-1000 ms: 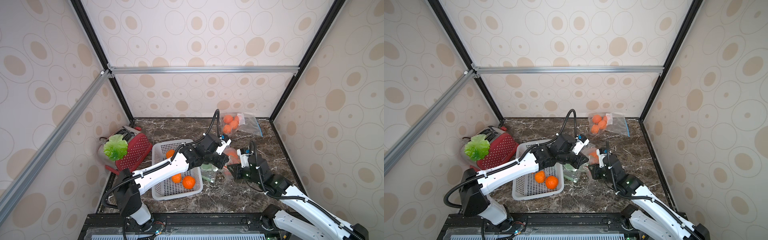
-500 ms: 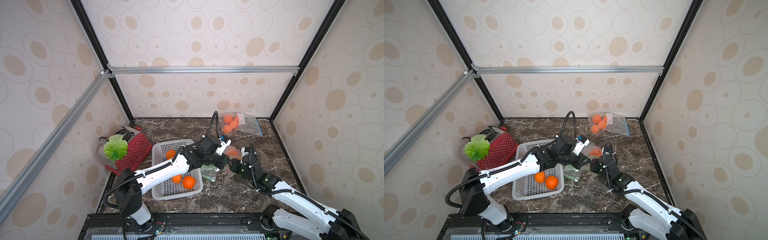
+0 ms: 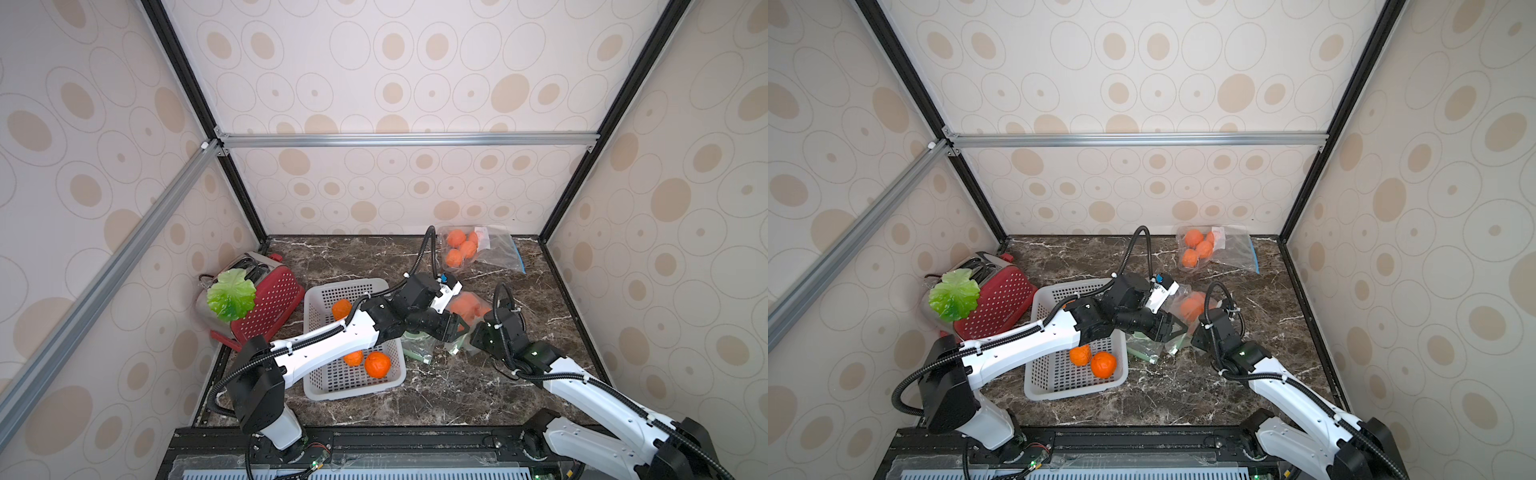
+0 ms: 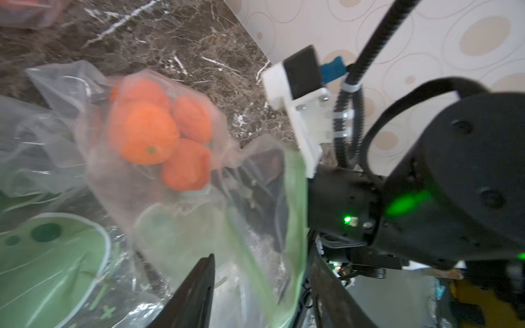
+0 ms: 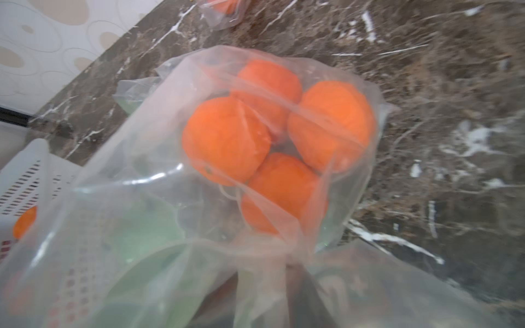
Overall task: Open the zip-top bag and take out the orange
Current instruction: Pick up the orange from the zipper food storage bag.
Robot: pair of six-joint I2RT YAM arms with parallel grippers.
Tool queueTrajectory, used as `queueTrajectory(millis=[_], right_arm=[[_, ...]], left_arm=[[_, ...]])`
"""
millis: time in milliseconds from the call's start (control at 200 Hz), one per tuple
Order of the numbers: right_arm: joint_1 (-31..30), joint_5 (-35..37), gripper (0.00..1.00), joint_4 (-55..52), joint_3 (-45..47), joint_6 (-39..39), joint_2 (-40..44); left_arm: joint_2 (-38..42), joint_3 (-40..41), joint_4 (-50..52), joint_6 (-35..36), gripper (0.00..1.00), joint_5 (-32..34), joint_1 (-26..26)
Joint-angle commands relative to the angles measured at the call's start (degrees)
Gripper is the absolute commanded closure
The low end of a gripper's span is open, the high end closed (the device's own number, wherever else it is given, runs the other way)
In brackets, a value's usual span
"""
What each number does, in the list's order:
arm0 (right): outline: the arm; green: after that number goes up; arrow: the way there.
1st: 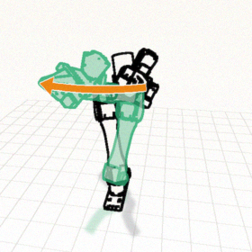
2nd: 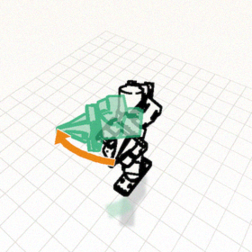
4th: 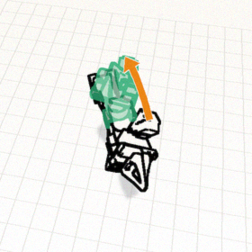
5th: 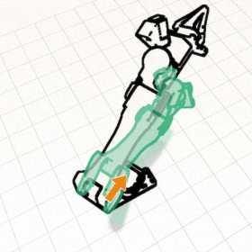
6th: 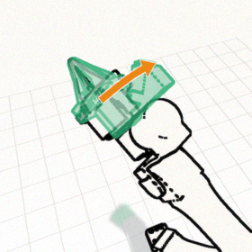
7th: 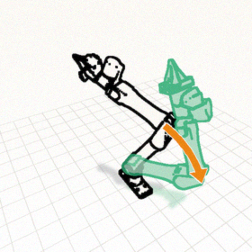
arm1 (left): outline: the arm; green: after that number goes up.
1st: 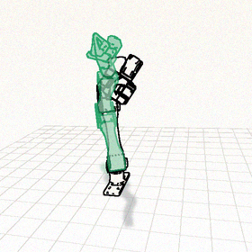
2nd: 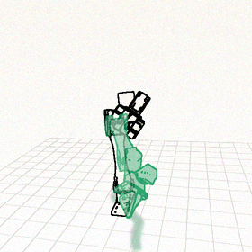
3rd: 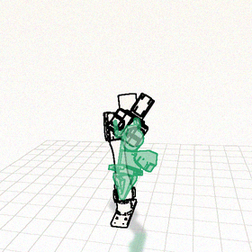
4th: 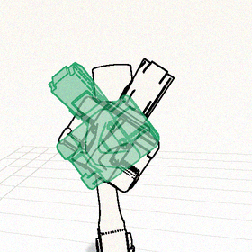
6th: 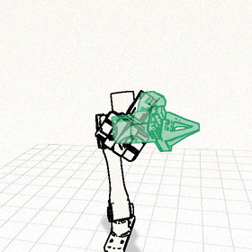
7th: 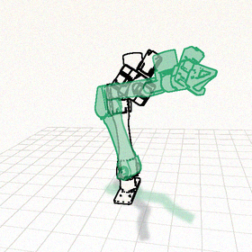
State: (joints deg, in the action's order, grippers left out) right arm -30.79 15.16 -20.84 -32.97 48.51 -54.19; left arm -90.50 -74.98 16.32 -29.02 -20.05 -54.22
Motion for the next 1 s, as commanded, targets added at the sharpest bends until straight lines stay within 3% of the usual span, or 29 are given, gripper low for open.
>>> queueTrajectory(millis=[0, 165, 391, 521, 796, 996], right_arm=[[0.96, 5.76, 0.66, -10.52, -0.14, -2.4, 3.78], [2.78, 7.3, 0.59, -10.77, -0.3, -6.41, 5.74], [3.8, 3.98, 0.57, -8.08, 2.46, -10.5, 9.64], [4.07, 2.09, 0.57, -7.66, 4.15, -11.16, 10.52], [4.15, -5.22, 0.56, -1.5, 5.84, -12.25, 10.72], [4.15, -8.91, 0.54, 5.93, 6.58, -10.26, 10.58]], left_arm=[[3.88, -1.67, 5.03, 5.02, 0.38, 11.49, 2.17], [-2.73, -6.0, 1.4, 3.46, 0.34, 7.98, 7.57], [-25.5, -31.41, 11.99, 9.58, 0.27, 2.47, 8.93], [-36.87, -43.7, 15.19, 9.15, 0.26, -0.59, 10.13], [-49.75, -52.96, 16.26, 7.13, 0.24, -2.45, 10.45], [-47.44, -44.23, 9.46, 2.64, 0.4, -6.5, 10.42]])
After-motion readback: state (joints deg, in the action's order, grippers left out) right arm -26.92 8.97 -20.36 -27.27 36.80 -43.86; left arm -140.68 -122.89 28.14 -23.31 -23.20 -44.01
